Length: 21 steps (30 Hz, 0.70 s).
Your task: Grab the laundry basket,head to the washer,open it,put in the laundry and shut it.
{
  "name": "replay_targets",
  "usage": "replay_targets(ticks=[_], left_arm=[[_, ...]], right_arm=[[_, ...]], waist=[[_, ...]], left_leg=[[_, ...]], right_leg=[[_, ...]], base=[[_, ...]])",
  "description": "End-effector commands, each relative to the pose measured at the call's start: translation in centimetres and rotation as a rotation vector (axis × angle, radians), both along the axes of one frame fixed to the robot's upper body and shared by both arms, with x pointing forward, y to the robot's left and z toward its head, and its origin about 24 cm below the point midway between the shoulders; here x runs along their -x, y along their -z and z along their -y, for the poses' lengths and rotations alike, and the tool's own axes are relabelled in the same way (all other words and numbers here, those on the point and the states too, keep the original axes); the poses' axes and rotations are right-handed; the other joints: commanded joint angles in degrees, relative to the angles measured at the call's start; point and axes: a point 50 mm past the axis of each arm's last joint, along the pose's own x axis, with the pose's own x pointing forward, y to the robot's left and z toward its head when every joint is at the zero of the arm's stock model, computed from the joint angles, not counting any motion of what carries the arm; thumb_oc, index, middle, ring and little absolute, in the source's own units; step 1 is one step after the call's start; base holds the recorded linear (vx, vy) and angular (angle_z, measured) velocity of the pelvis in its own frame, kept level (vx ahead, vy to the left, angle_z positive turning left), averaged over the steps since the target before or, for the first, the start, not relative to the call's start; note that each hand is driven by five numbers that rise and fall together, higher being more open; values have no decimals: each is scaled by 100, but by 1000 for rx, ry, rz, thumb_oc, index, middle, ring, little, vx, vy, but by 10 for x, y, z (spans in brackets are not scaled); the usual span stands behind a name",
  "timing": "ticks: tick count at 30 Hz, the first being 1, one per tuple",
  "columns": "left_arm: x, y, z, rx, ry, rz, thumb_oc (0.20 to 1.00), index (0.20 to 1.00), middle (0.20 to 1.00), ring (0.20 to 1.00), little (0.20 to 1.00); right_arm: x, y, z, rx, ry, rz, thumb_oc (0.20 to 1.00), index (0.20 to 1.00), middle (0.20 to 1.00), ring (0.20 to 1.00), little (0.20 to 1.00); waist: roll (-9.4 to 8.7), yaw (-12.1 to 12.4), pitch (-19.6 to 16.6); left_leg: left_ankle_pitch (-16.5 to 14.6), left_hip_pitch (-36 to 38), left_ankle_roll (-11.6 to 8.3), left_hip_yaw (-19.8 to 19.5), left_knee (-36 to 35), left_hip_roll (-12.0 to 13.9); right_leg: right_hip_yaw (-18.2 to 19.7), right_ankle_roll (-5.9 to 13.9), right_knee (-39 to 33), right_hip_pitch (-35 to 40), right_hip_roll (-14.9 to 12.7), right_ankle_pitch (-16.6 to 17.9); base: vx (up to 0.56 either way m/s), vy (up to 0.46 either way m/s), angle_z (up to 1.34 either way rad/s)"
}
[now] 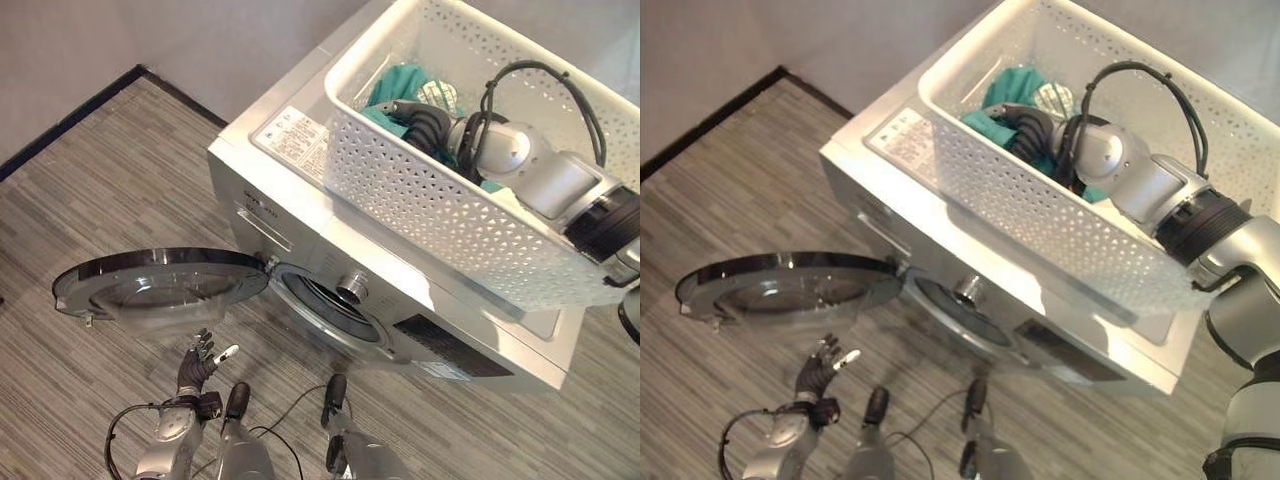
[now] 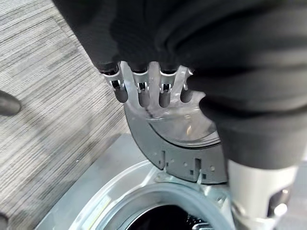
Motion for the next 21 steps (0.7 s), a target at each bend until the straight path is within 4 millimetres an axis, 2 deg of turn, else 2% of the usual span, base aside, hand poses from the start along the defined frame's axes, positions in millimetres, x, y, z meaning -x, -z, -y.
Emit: replay_targets(ticks=[1,5,6,7,16,19,21], left_arm=[[-32,-38,-3,-65,73,193,1000,1000,1000,1000,1000],[-33,-39,-5,-69,71,196,1000,1000,1000,1000,1000],[-34,-37,-5,-64,64,191,1000,1000,1000,1000,1000],[-34,-37,-4,-62,64,189,1000,1000,1000,1000,1000],[-33,-33,-3,-50,51,172,1000,1000,1000,1000,1000],[-32,-33,-5,-48,30,167,1000,1000,1000,1000,1000],[-30,-32,-9,-52,6,158,1000,1000,1000,1000,1000]], right_arm=[[-1,62,9,210,19,-267,1000,1000,1000,1000,1000],[2,68,19,263,33,-309,1000,1000,1000,1000,1000],[2,68,22,275,40,-308,799,799,799,799,799],[0,67,24,284,53,-309,200,200,200,200,200],[-13,35,31,282,153,-143,200,200,200,200,200],[-18,17,26,235,176,-53,200,200,200,200,200],[-18,-10,26,164,198,62,200,200,200,200,200]], waist=[[-208,347,499],[-196,401,571],[-192,407,588],[-193,414,590],[-212,329,593],[-228,269,566],[-245,187,525]], left_leg=[[464,-52,255,318,-77,-207],[528,-147,226,271,-77,-207],[533,-174,220,270,-77,-212],[544,-192,215,270,-77,-208],[514,-155,245,345,-77,-210],[499,-142,256,383,-77,-212],[445,-119,276,413,-77,-222]], right_leg=[[255,153,528,166,-211,-775],[233,161,523,97,-207,-763],[242,161,508,71,-202,-752],[250,160,498,64,-199,-746],[309,158,484,72,-190,-704],[336,158,479,75,-183,-694],[370,166,462,93,-185,-679]], base=[[9,-12,4],[2,-11,3],[0,0,0],[0,0,0],[0,0,0],[0,0,0],[-6,16,0]])
